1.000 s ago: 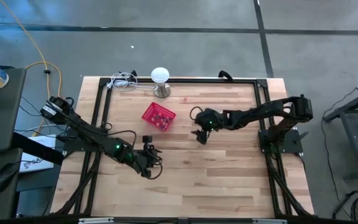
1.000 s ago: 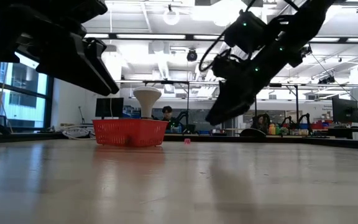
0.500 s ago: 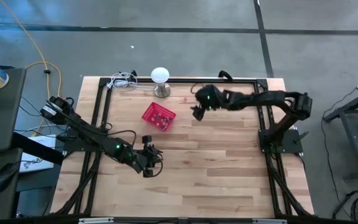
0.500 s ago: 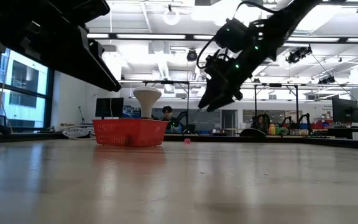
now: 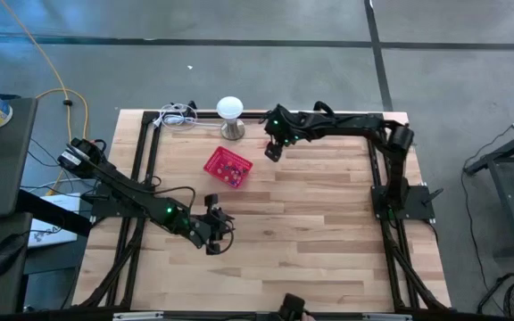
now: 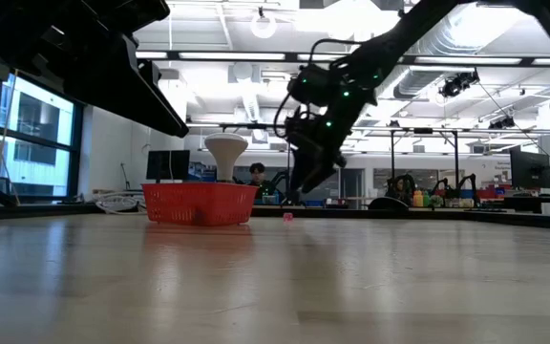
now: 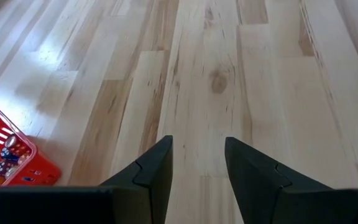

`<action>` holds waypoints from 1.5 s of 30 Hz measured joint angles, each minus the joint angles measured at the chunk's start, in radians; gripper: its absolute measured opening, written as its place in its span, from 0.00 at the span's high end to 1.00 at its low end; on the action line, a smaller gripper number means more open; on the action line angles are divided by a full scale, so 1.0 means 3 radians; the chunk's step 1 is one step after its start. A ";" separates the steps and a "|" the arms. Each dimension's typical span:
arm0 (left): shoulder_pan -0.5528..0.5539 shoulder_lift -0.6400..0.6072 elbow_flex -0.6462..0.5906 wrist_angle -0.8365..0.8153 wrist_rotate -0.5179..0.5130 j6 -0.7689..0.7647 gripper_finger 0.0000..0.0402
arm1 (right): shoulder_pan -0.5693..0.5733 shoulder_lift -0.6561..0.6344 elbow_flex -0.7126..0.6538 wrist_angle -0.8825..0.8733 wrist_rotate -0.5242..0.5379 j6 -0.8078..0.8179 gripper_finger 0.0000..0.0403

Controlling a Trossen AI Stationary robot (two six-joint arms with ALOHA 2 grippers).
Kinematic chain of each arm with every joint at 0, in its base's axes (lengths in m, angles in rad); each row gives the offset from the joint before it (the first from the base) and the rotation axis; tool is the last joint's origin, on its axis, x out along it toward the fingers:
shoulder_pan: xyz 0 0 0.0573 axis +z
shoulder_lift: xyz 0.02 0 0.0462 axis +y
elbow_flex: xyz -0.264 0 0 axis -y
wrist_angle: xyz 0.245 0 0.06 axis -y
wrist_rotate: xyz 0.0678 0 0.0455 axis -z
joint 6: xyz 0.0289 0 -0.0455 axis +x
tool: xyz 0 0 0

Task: Pick & Place Dice
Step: Put the pink die into the red basket

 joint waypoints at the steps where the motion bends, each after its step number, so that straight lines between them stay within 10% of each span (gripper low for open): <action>1: -0.0002 0.0000 0.0000 -0.0004 0.0000 0.0000 0.65 | -0.0015 0.0053 0.0075 -0.0058 -0.0006 -0.0017 0.36; 15: -0.0002 0.0000 0.0000 -0.0026 0.0004 0.0014 0.65 | -0.0122 0.0712 0.1190 -0.1228 -0.0171 -0.0359 0.36; 24: -0.0002 0.0001 -0.0001 -0.0131 0.0003 0.0010 0.65 | -0.0066 0.0740 0.1229 -0.1379 0.0193 -0.0684 0.36; 35: -0.0002 0.0001 -0.0001 -0.0164 0.0003 0.0013 0.65 | -0.0083 0.0740 0.1229 -0.1105 -0.0231 -0.0725 0.47; 45: -0.0002 0.0000 -0.0001 -0.0187 0.0003 0.0014 0.65 | -0.0081 0.0660 0.1228 -0.1504 0.0285 -0.0812 0.50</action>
